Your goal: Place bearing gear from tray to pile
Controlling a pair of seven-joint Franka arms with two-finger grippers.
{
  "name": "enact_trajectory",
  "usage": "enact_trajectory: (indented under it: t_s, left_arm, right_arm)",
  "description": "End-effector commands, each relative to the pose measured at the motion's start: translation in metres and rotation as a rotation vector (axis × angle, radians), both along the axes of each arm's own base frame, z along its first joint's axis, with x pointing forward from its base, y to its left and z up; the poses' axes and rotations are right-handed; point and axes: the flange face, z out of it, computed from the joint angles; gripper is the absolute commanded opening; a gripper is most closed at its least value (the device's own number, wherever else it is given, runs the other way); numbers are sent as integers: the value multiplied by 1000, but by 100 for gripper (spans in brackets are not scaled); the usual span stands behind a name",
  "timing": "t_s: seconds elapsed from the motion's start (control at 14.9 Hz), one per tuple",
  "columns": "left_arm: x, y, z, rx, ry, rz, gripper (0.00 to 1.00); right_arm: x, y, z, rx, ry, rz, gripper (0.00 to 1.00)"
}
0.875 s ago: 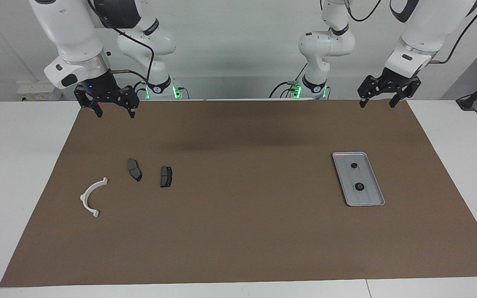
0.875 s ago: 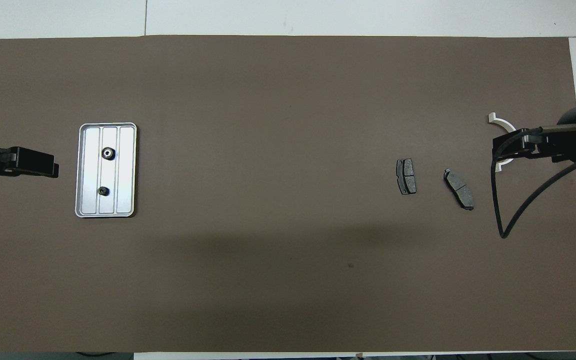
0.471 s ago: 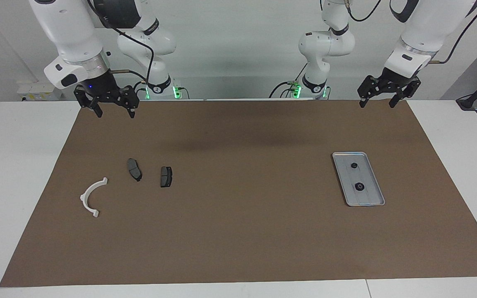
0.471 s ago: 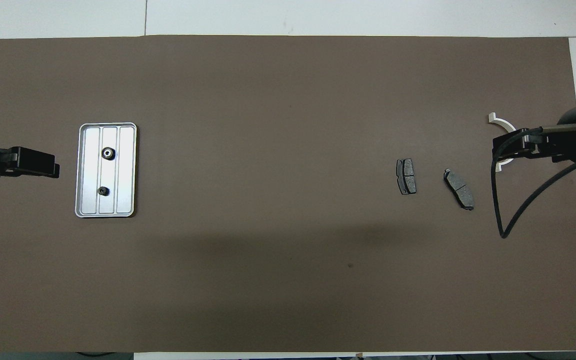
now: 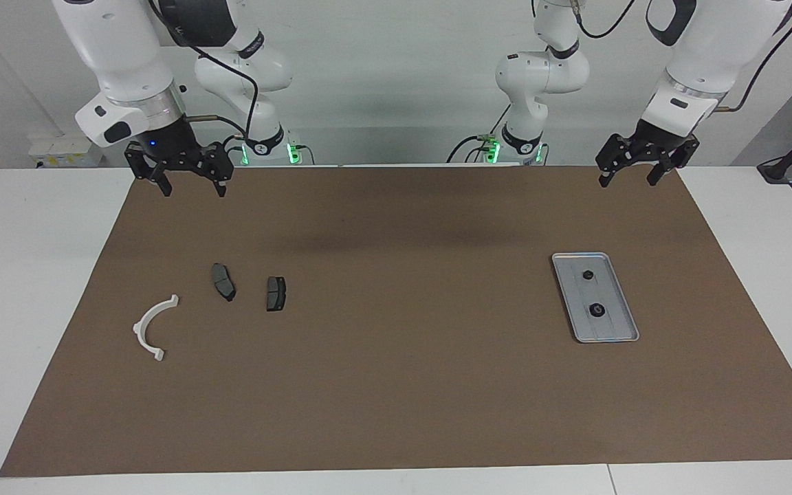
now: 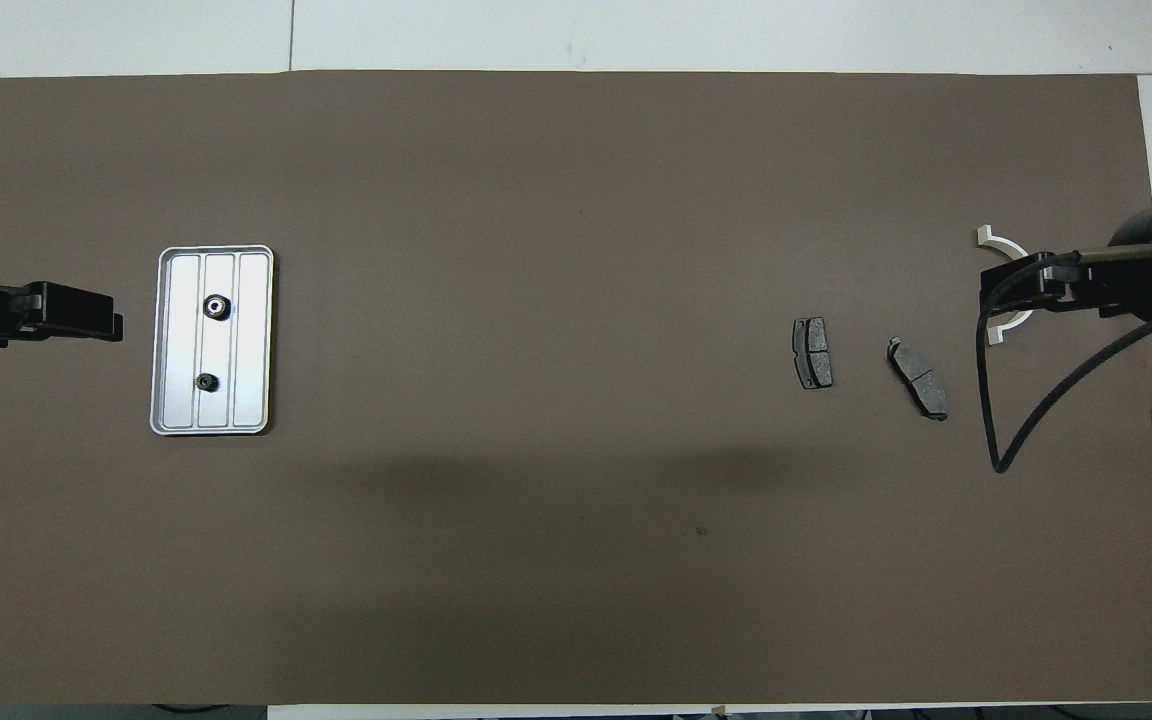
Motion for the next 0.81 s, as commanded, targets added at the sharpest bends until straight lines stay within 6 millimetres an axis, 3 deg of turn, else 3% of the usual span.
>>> enact_trajectory:
  t_s: [0.0, 0.13, 0.27, 0.47, 0.74]
  left_arm:
    - [13, 19, -64, -5, -25, 5, 100]
    - [32, 21, -115, -7, -21, 15, 99]
    - [48, 33, -147, -5, -28, 26, 95]
    - [40, 47, -187, 2, -65, -10, 92]
    - [28, 56, -222, 5, -43, -44, 92]
  right_arm:
    - [-1, -1, 2, 29, -18, -11, 100]
    - [-1, -1, 2, 29, -18, -11, 100]
    - [-1, -1, 2, 29, -18, -11, 100]
    - [-1, -2, 2, 29, -18, -12, 100]
    - [0, -7, 1, 28, -16, -22, 100]
